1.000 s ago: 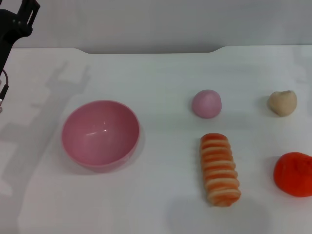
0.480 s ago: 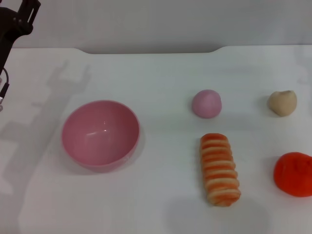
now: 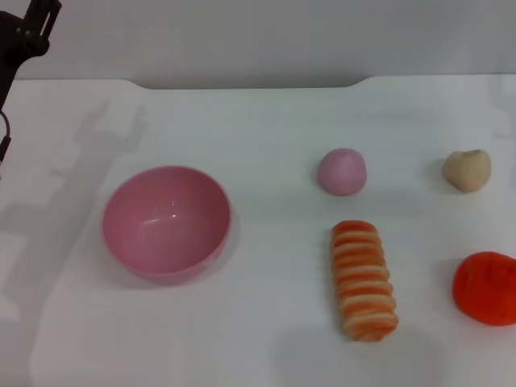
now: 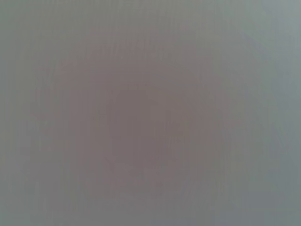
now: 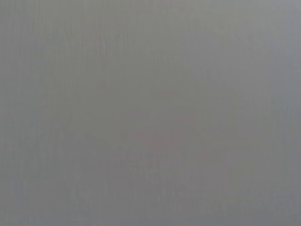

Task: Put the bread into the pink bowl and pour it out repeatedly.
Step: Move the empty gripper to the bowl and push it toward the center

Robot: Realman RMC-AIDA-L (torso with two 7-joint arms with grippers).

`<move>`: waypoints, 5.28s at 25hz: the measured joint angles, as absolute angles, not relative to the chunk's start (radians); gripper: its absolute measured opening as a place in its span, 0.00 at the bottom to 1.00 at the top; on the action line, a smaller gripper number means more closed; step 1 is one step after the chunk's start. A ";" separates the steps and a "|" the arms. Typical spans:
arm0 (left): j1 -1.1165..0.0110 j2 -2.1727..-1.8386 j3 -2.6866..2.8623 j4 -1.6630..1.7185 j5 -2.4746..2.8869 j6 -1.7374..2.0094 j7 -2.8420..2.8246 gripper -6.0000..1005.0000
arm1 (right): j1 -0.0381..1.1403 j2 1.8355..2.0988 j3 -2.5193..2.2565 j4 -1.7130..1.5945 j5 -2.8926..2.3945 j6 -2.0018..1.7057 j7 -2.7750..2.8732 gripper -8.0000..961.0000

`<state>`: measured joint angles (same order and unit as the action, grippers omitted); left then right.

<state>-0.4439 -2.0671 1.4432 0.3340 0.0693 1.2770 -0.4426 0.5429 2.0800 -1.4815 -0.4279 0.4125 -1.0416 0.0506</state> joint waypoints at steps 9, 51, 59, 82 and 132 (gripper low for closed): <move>-0.445 -2.068 1.439 0.336 0.040 1.257 -0.445 0.65 | 0.543 2.080 -1.476 -0.426 0.415 -1.039 0.051 0.66; -0.460 -2.064 1.478 0.344 0.011 1.209 -0.471 0.64 | 0.551 2.078 -1.442 -0.403 0.414 -1.042 0.086 0.66; -0.460 -2.063 1.479 0.344 0.009 1.195 -0.469 0.64 | 0.561 2.078 -1.442 -0.399 0.425 -1.041 0.086 0.66; -0.463 -2.064 1.494 0.345 0.014 1.195 -0.472 0.63 | 0.557 2.079 -1.442 -0.396 0.427 -1.041 0.086 0.66; -0.463 -2.054 1.503 0.365 0.014 1.189 -0.498 0.62 | 0.555 2.080 -1.434 -0.388 0.426 -1.051 0.096 0.66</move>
<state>-0.4632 -2.0538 1.5033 0.3653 0.0143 1.1888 -0.4981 0.5545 2.0803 -1.4344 -0.3880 0.4263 -1.0508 0.0955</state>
